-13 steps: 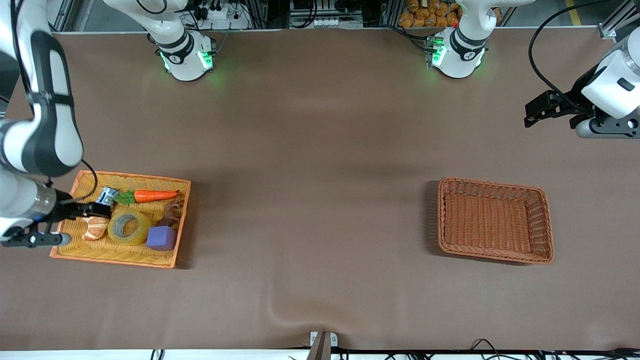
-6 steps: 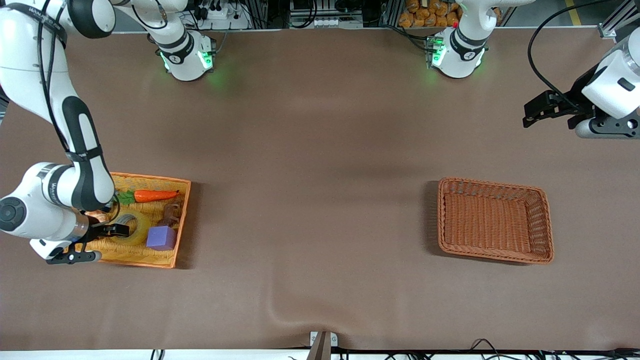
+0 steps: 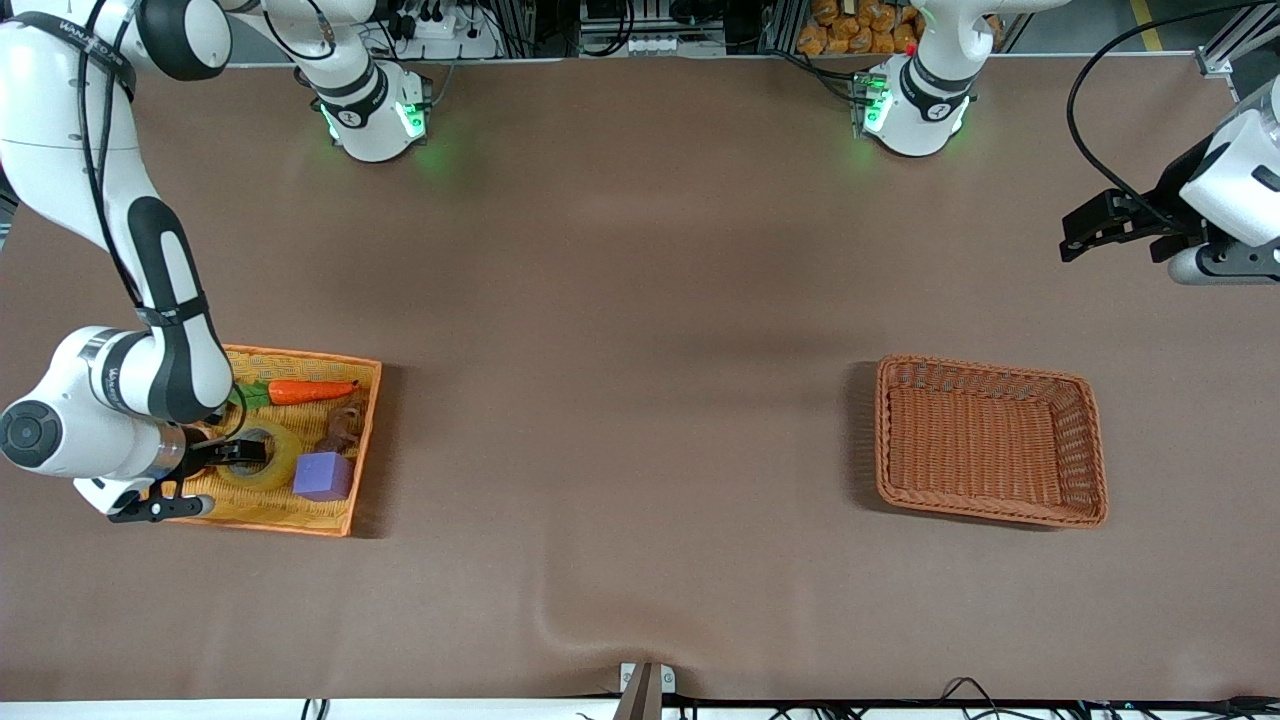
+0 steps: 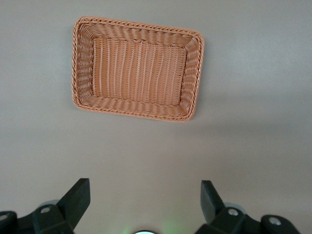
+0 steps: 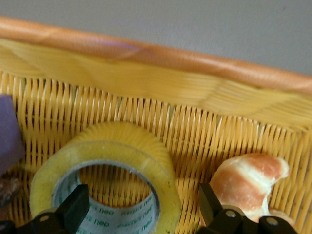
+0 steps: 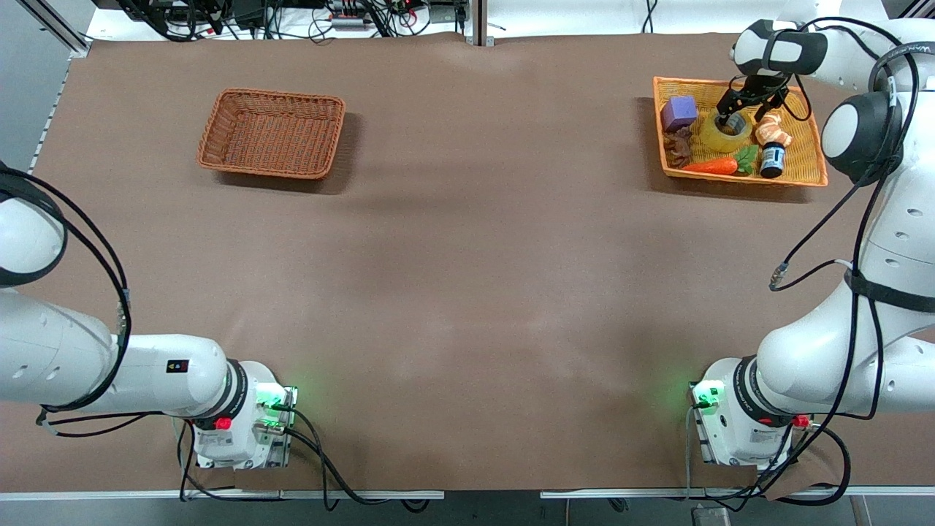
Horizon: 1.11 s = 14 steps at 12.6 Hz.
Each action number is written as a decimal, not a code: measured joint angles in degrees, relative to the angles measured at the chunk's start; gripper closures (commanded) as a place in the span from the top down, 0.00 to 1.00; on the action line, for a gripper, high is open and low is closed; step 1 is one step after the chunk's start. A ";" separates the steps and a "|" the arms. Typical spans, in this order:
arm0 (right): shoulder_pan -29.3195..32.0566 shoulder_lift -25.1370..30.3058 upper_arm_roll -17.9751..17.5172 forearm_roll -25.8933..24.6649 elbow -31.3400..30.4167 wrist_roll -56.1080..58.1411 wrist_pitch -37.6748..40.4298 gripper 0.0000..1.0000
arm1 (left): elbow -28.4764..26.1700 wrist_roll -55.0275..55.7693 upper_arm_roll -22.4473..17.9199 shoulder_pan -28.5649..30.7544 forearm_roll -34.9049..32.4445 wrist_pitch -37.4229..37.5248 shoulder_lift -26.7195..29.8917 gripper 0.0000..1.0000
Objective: Transfer tape with both arms
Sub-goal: 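Close the right gripper on the tape roll's rim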
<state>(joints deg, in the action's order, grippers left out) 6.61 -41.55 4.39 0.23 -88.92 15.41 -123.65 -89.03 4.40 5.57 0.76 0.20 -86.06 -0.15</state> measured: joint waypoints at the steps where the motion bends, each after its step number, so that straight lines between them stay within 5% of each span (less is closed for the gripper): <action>1: 0.05 0.07 0.01 0.00 0.18 0.06 0.63 1.00 | 0.03 -0.33 0.03 0.00 -1.67 -0.05 0.00 1.00; 5: 0.34 0.42 0.11 0.00 0.65 2.52 3.09 1.00 | 0.74 -0.60 -0.01 0.01 -3.83 -1.64 0.00 1.00; 6: 0.55 0.43 0.13 0.01 0.65 2.93 3.12 0.72 | 0.74 -0.60 -0.01 0.01 -3.83 -1.76 -0.02 1.00; 7: 0.73 0.42 0.14 0.01 0.65 3.13 3.12 0.30 | 0.74 -0.60 -0.02 0.02 -3.83 -1.82 -0.03 1.00; 8: 0.82 0.42 0.14 0.01 0.65 3.22 3.12 0.03 | 0.76 -0.60 -0.02 0.02 -3.83 -1.88 -0.03 1.00; 14: 0.89 0.42 0.07 0.08 0.63 3.35 3.18 0.00 | 0.97 -0.60 -0.02 0.02 -3.83 -1.95 -0.03 1.00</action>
<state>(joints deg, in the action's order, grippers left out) 7.51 -41.13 4.46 0.31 -88.28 18.77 -120.47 -88.06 3.80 5.55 0.78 -3.64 -88.01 -0.18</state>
